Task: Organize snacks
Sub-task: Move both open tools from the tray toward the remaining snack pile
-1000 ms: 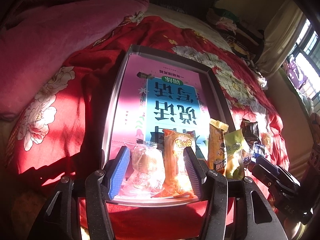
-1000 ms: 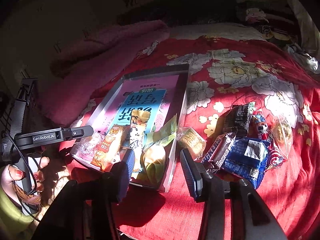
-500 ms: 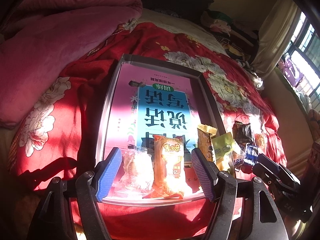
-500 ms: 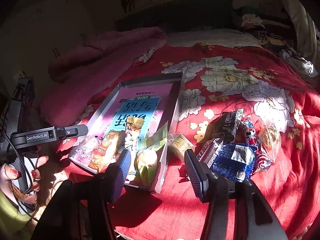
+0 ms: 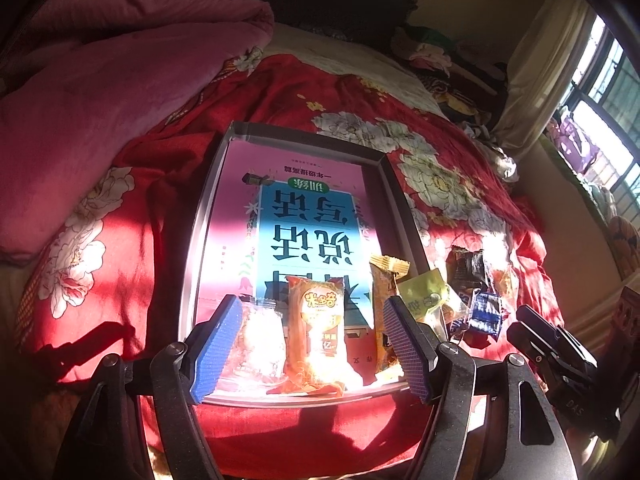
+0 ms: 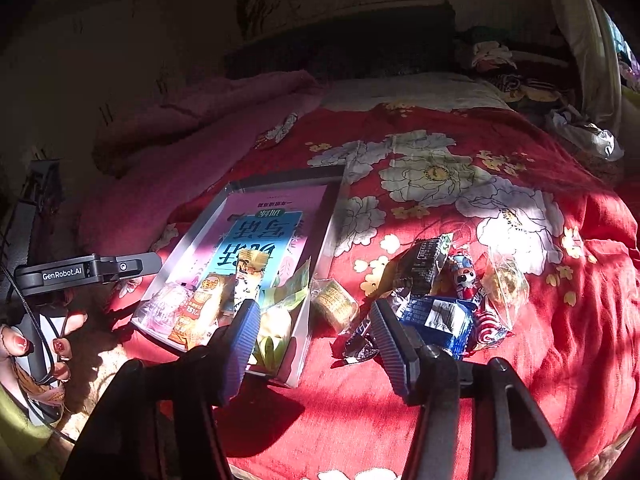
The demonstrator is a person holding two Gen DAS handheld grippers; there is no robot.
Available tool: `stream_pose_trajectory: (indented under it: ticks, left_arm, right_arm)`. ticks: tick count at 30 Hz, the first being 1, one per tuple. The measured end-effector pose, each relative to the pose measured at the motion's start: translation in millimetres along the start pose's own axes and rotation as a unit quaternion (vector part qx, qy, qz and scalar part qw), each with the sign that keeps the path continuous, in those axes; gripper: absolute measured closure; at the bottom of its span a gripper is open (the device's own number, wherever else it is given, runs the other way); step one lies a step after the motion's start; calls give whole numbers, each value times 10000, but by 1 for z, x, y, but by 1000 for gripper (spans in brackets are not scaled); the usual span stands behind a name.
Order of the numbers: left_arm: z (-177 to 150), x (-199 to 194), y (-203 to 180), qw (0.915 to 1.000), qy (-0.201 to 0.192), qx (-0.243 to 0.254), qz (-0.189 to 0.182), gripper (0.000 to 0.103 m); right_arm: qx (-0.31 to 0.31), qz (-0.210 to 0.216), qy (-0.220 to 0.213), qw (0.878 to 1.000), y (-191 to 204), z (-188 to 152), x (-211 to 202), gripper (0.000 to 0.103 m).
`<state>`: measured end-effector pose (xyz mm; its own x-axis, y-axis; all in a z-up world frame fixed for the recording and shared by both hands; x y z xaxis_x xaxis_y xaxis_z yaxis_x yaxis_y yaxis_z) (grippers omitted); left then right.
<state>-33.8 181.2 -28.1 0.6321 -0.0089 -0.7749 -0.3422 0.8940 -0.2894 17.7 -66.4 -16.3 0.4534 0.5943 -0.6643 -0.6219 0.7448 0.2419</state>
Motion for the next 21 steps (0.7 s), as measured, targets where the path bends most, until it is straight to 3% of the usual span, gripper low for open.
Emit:
stream_pose_trajectory:
  ticks: [21]
  left_arm:
    - [-1, -19, -46, 9982, -141, 451, -376, 28]
  right_arm:
    - [298, -258, -363, 9986, -36, 5, -27, 45]
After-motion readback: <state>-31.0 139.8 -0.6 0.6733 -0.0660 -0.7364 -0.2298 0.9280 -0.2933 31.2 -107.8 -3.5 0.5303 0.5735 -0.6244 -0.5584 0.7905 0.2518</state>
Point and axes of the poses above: each gripper's, at about its wrist camera, not at the fingertips, and x roughly the way its jaws point, y to its left, z to its top, the point moved 3 cm from there along x, roughly the way its jaws point
